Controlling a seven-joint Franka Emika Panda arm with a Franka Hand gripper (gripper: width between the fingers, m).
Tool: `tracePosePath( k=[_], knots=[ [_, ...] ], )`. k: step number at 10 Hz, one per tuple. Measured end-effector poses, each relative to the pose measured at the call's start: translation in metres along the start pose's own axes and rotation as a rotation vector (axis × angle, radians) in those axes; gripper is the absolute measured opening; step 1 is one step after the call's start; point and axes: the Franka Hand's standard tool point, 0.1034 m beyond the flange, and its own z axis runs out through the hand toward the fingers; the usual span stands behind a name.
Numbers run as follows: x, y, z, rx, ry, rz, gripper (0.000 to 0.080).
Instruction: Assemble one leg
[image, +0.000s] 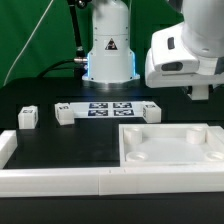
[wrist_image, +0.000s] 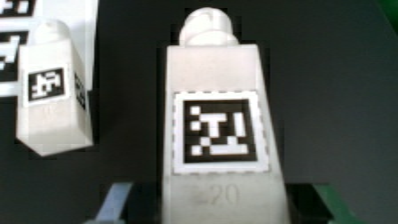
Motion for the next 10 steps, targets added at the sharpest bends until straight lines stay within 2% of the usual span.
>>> tracePosePath(
  k=[2,3,4,5,6,8,9,10],
  knots=[
    [0.026,0.000,-0.011,0.016,0.155,-0.058,0.0292],
    [0.031,-0.002,-0.025,0.021,0.252,-0.064,0.0292],
    [0.031,-0.005,-0.039,0.014,0.314,-0.079,0.0292],
    [0.038,-0.012,-0.060,-0.008,0.420,-0.109,0.0292],
    [0.044,-0.016,-0.064,0.007,0.544,-0.113,0.0292],
    [0.044,-0.015,-0.059,0.010,0.681,-0.125,0.0292],
    [0.050,-0.016,-0.056,0.005,0.812,-0.173,0.0292],
    [0.048,-0.013,-0.051,0.005,0.858,-0.176,0.0292]
  ],
)
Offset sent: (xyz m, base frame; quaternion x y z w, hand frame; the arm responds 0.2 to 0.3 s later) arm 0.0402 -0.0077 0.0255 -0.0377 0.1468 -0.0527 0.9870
